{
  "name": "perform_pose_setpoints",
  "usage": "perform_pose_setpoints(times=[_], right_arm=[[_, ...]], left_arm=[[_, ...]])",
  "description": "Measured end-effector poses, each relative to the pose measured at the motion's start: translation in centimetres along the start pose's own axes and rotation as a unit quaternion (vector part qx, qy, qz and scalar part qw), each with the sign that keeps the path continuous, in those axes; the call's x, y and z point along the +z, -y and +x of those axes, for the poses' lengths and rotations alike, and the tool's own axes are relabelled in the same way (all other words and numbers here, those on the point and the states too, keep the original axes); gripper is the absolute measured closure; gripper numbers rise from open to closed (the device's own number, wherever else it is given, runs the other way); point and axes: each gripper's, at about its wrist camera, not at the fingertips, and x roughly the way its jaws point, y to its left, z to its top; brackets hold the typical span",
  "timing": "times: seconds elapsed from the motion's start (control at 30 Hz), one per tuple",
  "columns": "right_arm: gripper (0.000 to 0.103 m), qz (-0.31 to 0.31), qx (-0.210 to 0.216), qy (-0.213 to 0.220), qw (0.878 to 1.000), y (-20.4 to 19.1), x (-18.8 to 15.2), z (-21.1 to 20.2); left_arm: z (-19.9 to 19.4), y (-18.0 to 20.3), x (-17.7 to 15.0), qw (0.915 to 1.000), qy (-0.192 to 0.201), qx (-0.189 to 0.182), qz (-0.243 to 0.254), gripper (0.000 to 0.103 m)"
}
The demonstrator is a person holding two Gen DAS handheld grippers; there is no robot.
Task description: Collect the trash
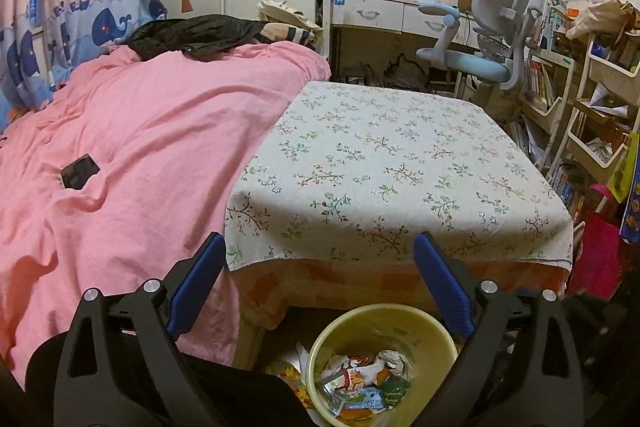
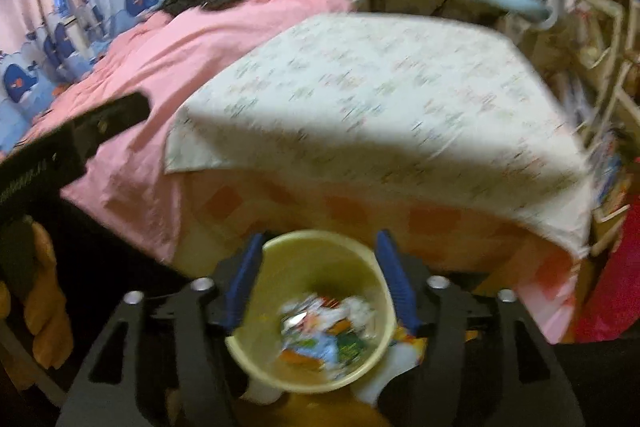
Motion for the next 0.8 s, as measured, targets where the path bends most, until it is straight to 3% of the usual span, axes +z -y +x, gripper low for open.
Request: perform_pose_setpoints(times=[0.07,0.17,0.33,0.57,0.8], right_arm=[[0.020,0.002,-0.056,0.050,0.997,0.6,0.7,-1.7],[0.009,0.007,-0.110,0.129,0.985,1.2,1.8,-4.6],[0.008,-0.007,-0.147,0.207,0.967,1.0,2.8,-7.4],[0.008,-0.029,-0.141,0.219,0.965,0.1,3.2,-7.5],[0.008,-0.013,-0.130,0.219,0.967,0.4,4.0,-8.4]], left_arm=[[-0.3,0.1,0.2,1.0000,0.007,-0.001,0.001,0.009],[-0.8,0.3,1.0,0.9997,0.021,0.001,0.008,0.008],[-2.3,0.0,3.0,0.9985,0.053,0.009,0.006,0.008],[-3.8,-0.4,4.8,0.9975,0.071,0.008,0.003,0.008],[-5.6,-0.4,6.0,0.9959,0.091,0.004,-0.005,0.008]])
